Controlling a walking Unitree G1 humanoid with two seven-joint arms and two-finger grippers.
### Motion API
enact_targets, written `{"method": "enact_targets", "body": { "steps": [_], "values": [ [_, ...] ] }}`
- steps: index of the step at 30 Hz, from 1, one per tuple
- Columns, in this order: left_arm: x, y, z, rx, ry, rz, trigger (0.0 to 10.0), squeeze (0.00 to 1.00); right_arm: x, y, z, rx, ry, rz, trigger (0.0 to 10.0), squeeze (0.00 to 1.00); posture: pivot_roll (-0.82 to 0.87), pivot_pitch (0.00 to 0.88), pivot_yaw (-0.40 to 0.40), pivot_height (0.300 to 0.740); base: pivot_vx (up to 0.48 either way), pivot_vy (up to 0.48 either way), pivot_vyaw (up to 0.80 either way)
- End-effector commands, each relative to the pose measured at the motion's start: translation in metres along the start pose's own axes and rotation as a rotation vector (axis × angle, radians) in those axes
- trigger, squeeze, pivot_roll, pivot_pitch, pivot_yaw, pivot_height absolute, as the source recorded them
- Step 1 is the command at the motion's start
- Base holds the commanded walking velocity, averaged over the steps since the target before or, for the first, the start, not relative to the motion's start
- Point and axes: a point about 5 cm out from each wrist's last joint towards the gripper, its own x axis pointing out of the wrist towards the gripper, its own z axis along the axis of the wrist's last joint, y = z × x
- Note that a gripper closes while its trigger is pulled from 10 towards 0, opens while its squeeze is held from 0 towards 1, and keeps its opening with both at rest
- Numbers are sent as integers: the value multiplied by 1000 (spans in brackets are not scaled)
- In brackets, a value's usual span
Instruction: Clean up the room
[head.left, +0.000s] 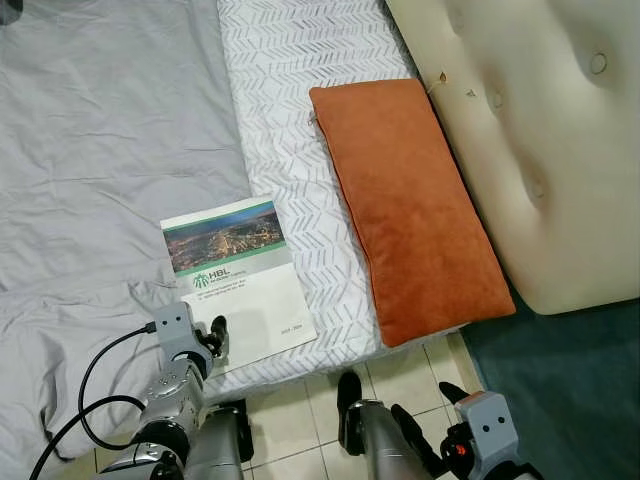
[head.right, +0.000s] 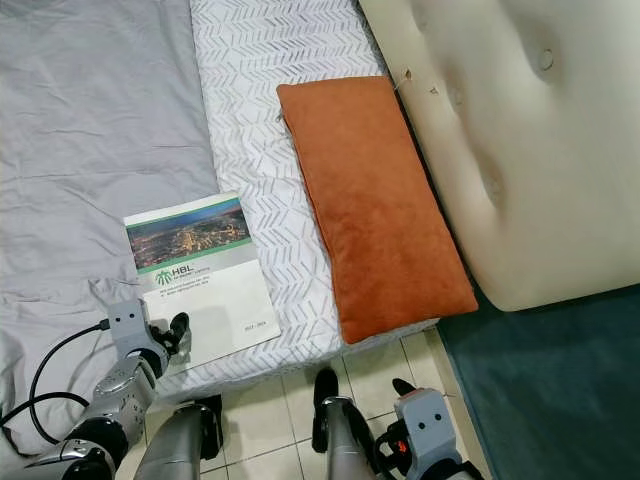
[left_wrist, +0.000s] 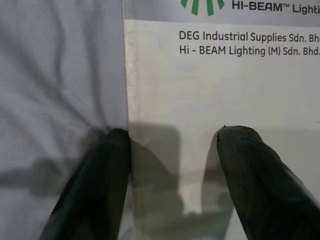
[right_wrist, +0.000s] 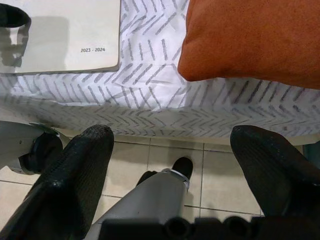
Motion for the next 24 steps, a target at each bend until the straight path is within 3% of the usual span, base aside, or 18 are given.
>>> {"method": "enact_targets", "body": {
  "steps": [1,6,19,24],
  "values": [
    [-10,2,-33,4,128,11,0,0,-7,2,-9,12,49,-6,10000,0,-240,560,-124,740,0,0,0],
    [-7,-15,-31,19,124,-59,0,0,-5,2,-9,19,47,-11,10000,0,-245,562,-123,740,0,0,0],
    [0,-29,-14,127,90,-149,0,0,-6,3,-12,36,49,-37,10000,0,-246,542,-92,740,0,0,0],
    [6,-50,1,156,61,-206,0,0,-5,2,-11,37,40,-56,10000,0,-250,527,-77,740,0,0,0]
  ]
}}
